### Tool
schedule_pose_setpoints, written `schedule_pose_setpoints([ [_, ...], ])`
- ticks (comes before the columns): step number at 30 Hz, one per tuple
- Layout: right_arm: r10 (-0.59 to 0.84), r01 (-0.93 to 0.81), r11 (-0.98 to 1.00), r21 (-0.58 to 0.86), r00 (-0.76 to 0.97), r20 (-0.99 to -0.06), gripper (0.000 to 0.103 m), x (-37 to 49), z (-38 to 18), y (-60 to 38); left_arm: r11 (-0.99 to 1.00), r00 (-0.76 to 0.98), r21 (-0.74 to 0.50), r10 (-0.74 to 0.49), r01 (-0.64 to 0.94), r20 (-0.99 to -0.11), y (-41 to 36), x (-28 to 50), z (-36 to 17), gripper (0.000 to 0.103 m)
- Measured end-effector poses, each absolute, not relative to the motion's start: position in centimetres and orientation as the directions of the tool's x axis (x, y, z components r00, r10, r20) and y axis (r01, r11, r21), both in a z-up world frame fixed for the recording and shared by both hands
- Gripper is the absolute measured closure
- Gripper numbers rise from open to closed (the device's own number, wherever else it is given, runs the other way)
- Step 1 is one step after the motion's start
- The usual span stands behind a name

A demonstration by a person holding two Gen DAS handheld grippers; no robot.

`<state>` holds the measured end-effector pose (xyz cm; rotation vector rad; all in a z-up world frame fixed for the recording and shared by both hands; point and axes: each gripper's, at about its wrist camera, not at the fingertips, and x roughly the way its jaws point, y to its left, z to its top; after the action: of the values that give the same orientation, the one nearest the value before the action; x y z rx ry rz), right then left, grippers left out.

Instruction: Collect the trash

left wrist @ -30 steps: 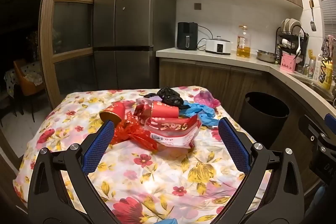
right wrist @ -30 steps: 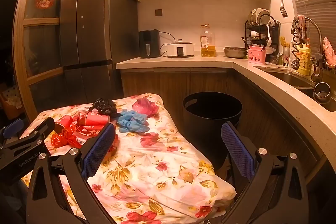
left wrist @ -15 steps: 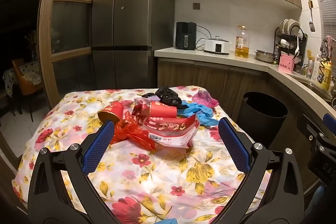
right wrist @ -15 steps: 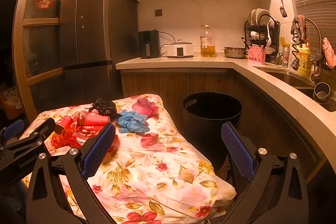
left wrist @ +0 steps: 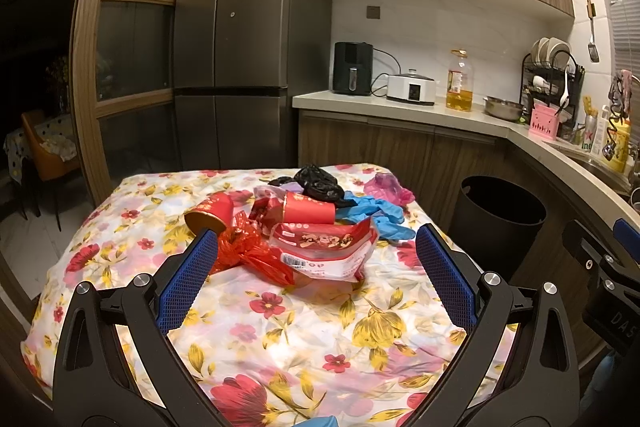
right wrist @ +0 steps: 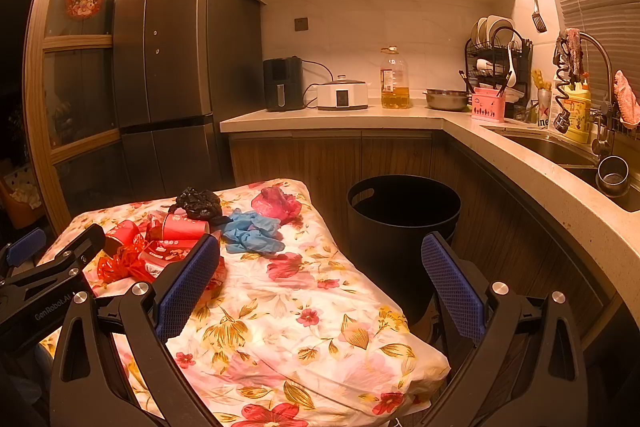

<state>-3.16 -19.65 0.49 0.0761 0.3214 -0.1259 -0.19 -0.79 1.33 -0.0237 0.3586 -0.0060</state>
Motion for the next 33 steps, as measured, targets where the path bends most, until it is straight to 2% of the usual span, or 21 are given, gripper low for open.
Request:
schedule_pose_setpoints([
  [33,-0.111,0.136,0.989,0.057,0.942,-0.318,0.005,-3.43,0.31,-19.61,1.000,0.937,-0.027,-0.020,0.011,-0.348,-0.60,-0.46,0.64,0.006],
])
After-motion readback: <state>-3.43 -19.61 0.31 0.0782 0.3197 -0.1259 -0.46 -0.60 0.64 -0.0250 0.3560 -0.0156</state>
